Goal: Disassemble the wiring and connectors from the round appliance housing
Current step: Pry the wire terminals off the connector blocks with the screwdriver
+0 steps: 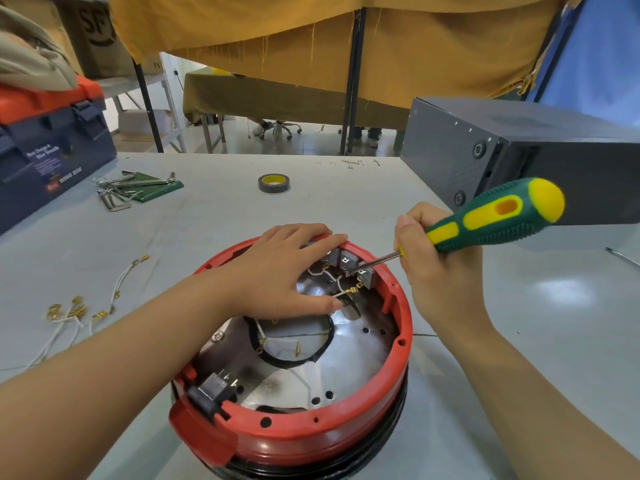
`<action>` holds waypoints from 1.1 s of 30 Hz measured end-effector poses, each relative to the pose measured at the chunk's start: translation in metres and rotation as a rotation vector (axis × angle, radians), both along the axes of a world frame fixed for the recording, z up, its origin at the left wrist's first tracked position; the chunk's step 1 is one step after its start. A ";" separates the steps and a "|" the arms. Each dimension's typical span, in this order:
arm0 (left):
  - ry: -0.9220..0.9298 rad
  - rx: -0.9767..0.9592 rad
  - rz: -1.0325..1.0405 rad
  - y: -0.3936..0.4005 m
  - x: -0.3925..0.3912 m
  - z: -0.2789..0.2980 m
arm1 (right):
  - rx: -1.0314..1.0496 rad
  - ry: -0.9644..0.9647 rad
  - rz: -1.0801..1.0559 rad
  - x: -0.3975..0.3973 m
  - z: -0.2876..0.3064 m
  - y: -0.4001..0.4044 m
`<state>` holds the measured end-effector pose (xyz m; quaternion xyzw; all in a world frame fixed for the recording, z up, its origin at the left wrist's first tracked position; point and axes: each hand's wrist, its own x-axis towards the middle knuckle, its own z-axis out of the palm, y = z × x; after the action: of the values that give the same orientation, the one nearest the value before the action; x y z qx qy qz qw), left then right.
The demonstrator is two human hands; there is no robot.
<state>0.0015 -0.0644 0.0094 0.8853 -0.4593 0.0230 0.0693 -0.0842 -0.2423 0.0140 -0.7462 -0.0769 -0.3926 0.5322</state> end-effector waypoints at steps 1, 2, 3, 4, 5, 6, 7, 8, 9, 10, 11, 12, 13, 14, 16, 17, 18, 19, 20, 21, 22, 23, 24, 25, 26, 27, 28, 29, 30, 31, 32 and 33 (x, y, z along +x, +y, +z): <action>0.003 -0.003 -0.001 0.000 0.000 0.000 | -0.044 -0.006 -0.012 -0.002 0.000 -0.001; 0.004 -0.006 -0.003 0.000 0.000 0.000 | -0.076 -0.010 -0.017 -0.004 0.001 -0.003; 0.004 -0.010 -0.005 0.000 0.000 0.000 | -0.093 -0.011 -0.015 -0.005 0.001 -0.004; 0.002 -0.014 -0.006 0.000 0.000 0.000 | -0.102 -0.015 -0.009 -0.005 0.002 -0.004; 0.001 -0.016 -0.007 0.001 0.000 -0.001 | -0.112 -0.021 -0.008 -0.005 0.002 -0.004; -0.001 -0.017 -0.008 0.001 0.001 -0.001 | -0.128 -0.033 -0.010 -0.005 0.002 -0.004; -0.004 -0.017 -0.007 0.001 0.001 -0.001 | -0.151 -0.047 -0.016 -0.005 0.002 -0.003; -0.007 -0.015 -0.006 0.001 0.001 -0.001 | -0.181 -0.061 -0.021 -0.005 0.003 -0.002; -0.010 -0.013 -0.005 0.001 0.001 -0.001 | -0.214 -0.068 -0.018 -0.005 0.003 -0.001; -0.012 -0.010 -0.004 0.001 0.001 -0.001 | -0.243 -0.069 -0.001 -0.006 0.002 0.000; -0.014 -0.008 -0.004 0.001 0.001 -0.001 | -0.262 -0.068 0.032 -0.006 0.002 0.001; -0.015 -0.005 -0.003 0.001 0.001 -0.001 | -0.271 -0.064 0.069 -0.006 0.000 0.001; -0.014 -0.005 0.000 0.001 0.001 -0.001 | -0.271 -0.054 0.100 -0.006 0.000 0.000; -0.009 -0.005 0.002 0.001 0.000 0.000 | -0.268 -0.037 0.120 -0.005 0.000 -0.001; -0.003 -0.007 0.001 0.001 0.000 0.000 | -0.278 -0.003 0.139 -0.005 0.003 -0.005; -0.003 -0.006 0.000 0.001 0.000 0.000 | -0.294 0.012 0.149 -0.005 0.005 -0.007; -0.002 -0.004 -0.001 0.001 0.000 0.000 | -0.311 0.025 0.163 -0.005 0.007 -0.009; -0.002 -0.003 -0.001 0.000 0.000 0.000 | -0.324 0.038 0.178 -0.005 0.009 -0.011; -0.002 -0.005 -0.002 0.000 0.000 0.000 | -0.332 0.050 0.188 -0.005 0.010 -0.014; -0.004 -0.008 -0.004 0.000 0.000 0.000 | -0.330 0.063 0.191 -0.005 0.011 -0.015; -0.006 -0.010 -0.004 0.000 0.000 0.000 | -0.315 0.076 0.188 -0.004 0.011 -0.017; -0.007 -0.011 -0.003 0.000 0.000 0.000 | -0.289 0.087 0.179 -0.004 0.011 -0.018; -0.005 -0.010 0.000 0.000 -0.001 0.000 | -0.256 0.094 0.166 -0.003 0.011 -0.018; -0.002 -0.009 0.001 0.000 -0.001 0.000 | -0.221 0.099 0.154 -0.003 0.011 -0.019; 0.000 -0.006 0.002 0.000 -0.001 0.000 | -0.190 0.101 0.147 -0.002 0.010 -0.018; 0.000 -0.002 0.002 0.000 -0.001 0.000 | -0.167 0.104 0.143 -0.001 0.010 -0.018; 0.000 0.002 0.003 -0.001 -0.001 0.000 | -0.152 0.106 0.140 0.000 0.009 -0.018; 0.001 0.005 0.005 -0.001 -0.001 0.000 | -0.138 0.108 0.140 0.001 0.009 -0.018; 0.003 0.008 0.008 -0.001 0.000 0.000 | -0.124 0.109 0.139 0.002 0.008 -0.018; 0.004 0.010 0.010 -0.001 0.000 0.000 | -0.113 0.106 0.137 0.002 0.008 -0.018; 0.004 0.010 0.011 -0.001 0.000 0.000 | -0.104 0.103 0.136 0.002 0.008 -0.018; 0.004 0.009 0.009 -0.001 0.000 -0.001 | -0.093 0.104 0.134 0.002 0.008 -0.018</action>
<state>0.0017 -0.0651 0.0088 0.8878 -0.4551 0.0195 0.0660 -0.0817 -0.2603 0.0224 -0.7826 -0.1170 -0.3129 0.5253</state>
